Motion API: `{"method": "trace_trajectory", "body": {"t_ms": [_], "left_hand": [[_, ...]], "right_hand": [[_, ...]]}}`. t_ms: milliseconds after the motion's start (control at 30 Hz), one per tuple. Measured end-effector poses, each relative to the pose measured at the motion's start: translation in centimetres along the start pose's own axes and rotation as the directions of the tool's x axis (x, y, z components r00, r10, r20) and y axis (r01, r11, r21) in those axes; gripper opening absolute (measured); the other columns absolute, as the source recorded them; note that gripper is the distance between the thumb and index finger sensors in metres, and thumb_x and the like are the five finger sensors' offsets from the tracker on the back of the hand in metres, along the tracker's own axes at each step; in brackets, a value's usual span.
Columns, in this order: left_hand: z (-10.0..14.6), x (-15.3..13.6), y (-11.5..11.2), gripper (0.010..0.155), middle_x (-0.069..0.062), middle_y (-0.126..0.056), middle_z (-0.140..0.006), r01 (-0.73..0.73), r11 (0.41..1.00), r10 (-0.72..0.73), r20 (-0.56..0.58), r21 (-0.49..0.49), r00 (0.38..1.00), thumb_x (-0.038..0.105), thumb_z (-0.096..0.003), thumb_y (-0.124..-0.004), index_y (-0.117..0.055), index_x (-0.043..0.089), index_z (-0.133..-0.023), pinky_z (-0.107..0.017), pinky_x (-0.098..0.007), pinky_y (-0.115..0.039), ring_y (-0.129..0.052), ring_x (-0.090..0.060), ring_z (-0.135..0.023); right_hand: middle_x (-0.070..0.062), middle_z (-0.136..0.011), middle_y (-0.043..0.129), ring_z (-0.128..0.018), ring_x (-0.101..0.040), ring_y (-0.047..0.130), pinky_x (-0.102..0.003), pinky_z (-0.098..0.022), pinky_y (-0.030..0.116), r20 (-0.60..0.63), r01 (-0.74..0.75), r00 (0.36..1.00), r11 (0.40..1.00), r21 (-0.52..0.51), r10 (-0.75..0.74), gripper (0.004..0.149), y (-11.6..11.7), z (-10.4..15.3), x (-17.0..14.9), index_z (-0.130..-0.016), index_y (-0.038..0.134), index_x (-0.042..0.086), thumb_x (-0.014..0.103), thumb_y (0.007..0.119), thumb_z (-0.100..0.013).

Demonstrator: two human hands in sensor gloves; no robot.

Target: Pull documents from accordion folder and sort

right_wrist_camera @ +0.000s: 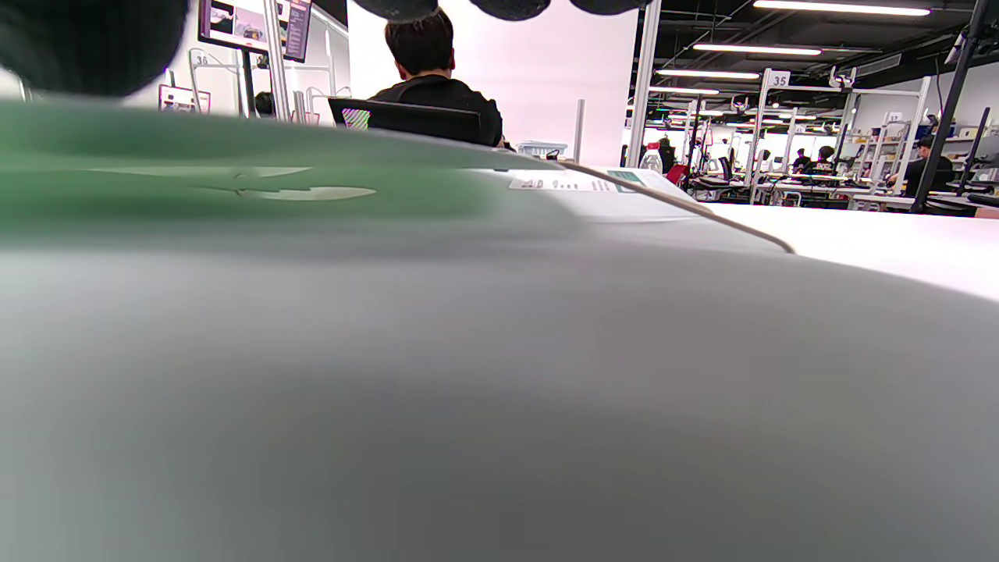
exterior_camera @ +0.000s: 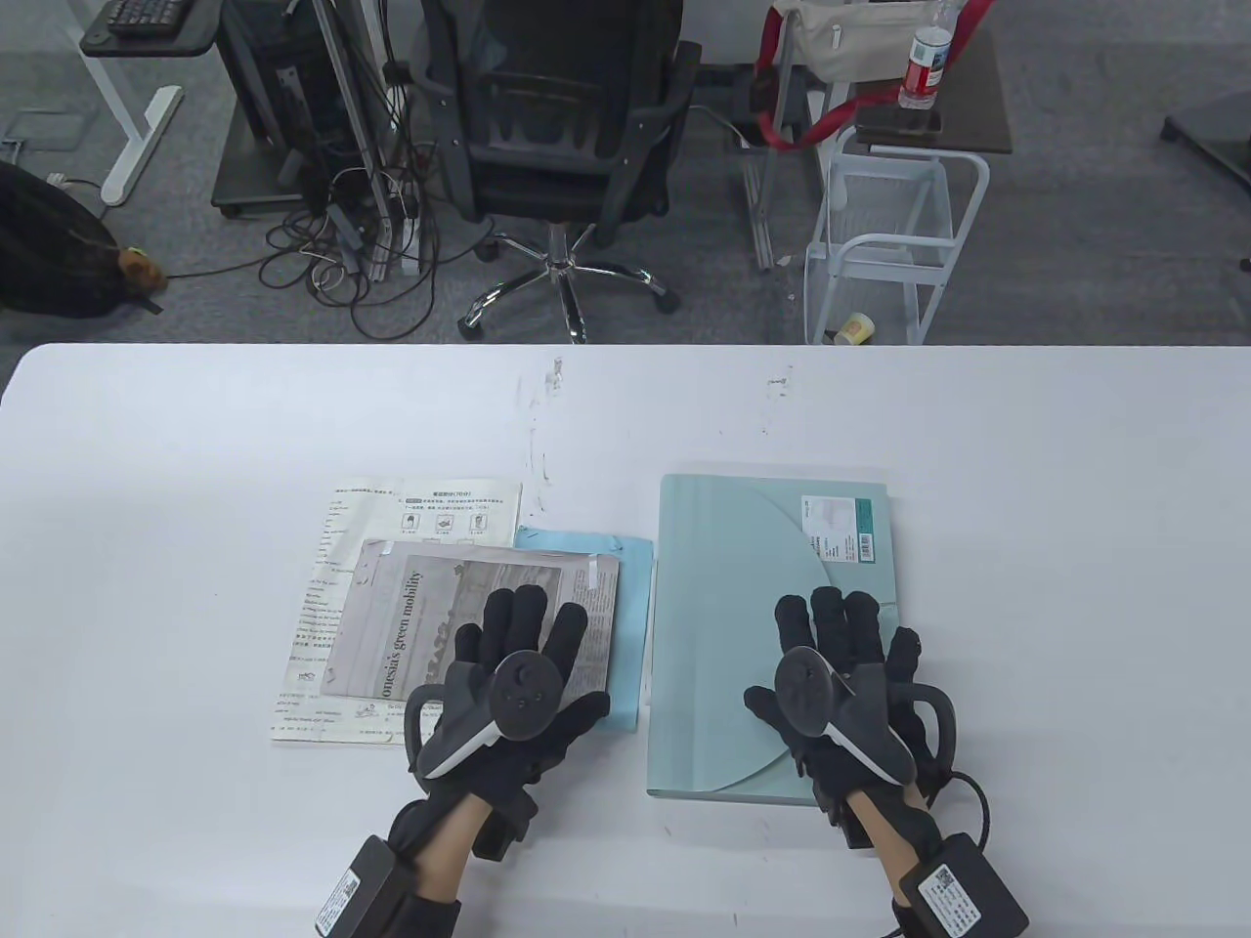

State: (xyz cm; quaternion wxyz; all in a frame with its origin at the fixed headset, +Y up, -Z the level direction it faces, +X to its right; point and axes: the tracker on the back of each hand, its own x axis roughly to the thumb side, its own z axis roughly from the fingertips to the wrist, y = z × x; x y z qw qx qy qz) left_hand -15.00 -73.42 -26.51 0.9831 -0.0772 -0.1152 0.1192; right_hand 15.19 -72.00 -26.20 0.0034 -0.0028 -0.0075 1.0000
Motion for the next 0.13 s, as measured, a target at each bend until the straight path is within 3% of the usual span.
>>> {"method": "trace_trajectory", "body": {"t_ms": [133], "left_hand": [[-0.04, -0.01, -0.03, 0.084, 0.0, 0.0, -0.116, -0.004, 1.0, 0.004, 0.0, -0.006, 1.0, 0.072, -0.0436, -0.062, -0.022, 0.042, -0.111, -0.078, -0.059, -0.014, -0.006, -0.031, -0.111]], "right_hand": [[-0.003, -0.11, 0.023, -0.107, -0.04, 0.028, -0.073, -0.069, 0.033, -0.002, 0.005, 1.0, 1.0, 0.003, -0.005, 0.09, 0.05, -0.04, -0.07, -0.106, 0.031, 0.033, 0.072, 0.068, -0.034]]}}
